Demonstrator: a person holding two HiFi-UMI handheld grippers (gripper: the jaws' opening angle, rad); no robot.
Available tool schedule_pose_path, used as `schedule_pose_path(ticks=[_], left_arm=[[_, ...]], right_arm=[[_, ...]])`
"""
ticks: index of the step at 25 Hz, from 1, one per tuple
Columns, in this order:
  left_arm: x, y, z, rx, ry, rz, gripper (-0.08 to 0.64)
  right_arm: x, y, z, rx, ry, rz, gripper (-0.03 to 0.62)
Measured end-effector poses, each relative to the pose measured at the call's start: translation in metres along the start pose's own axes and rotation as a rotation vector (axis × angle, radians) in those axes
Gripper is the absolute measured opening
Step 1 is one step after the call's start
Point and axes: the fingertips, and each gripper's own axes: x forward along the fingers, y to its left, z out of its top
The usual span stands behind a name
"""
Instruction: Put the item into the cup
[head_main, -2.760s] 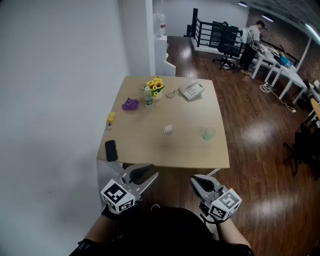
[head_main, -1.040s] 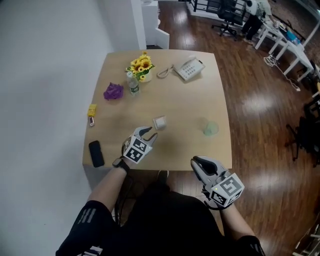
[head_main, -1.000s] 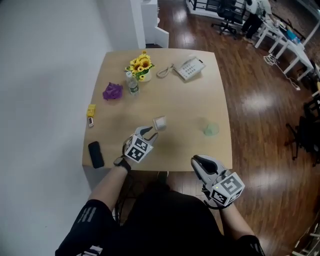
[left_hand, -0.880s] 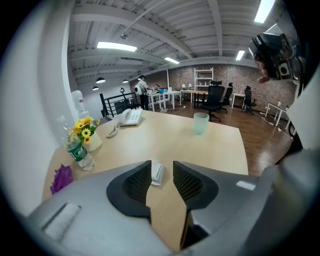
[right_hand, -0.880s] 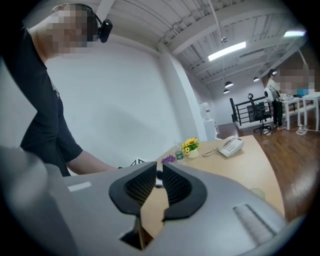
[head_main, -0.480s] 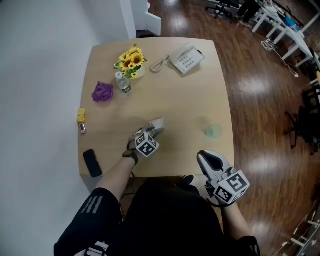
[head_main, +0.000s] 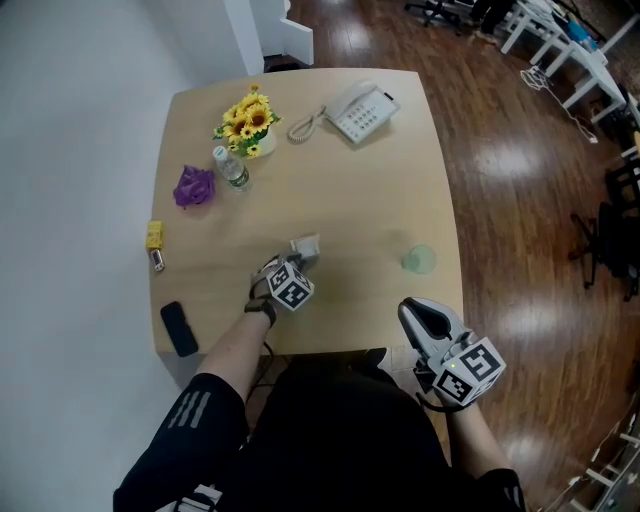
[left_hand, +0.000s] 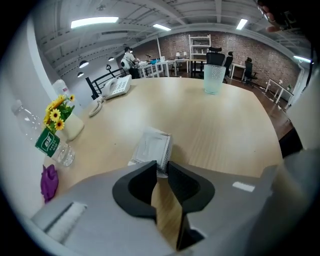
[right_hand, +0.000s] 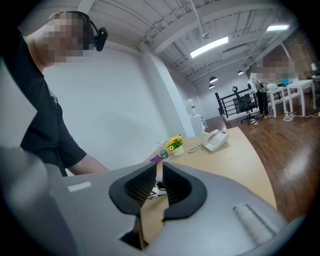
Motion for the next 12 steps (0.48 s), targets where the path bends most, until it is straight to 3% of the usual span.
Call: schedule_pose_path(ticks=[8,12], left_arm=[[-0.032,0.004,0.02,-0.06,-0.085,-0.027,0.028],[-0.065,-0.005,0.066,-0.105,-0.226,-0.142,0.028]], right_arm=[[-0.017,-0.011,0.009,0.003,-0.041,-0.023,0.046],[-0.03,-0.016,0.01,0.009,-0.065,-0.044,0.045]])
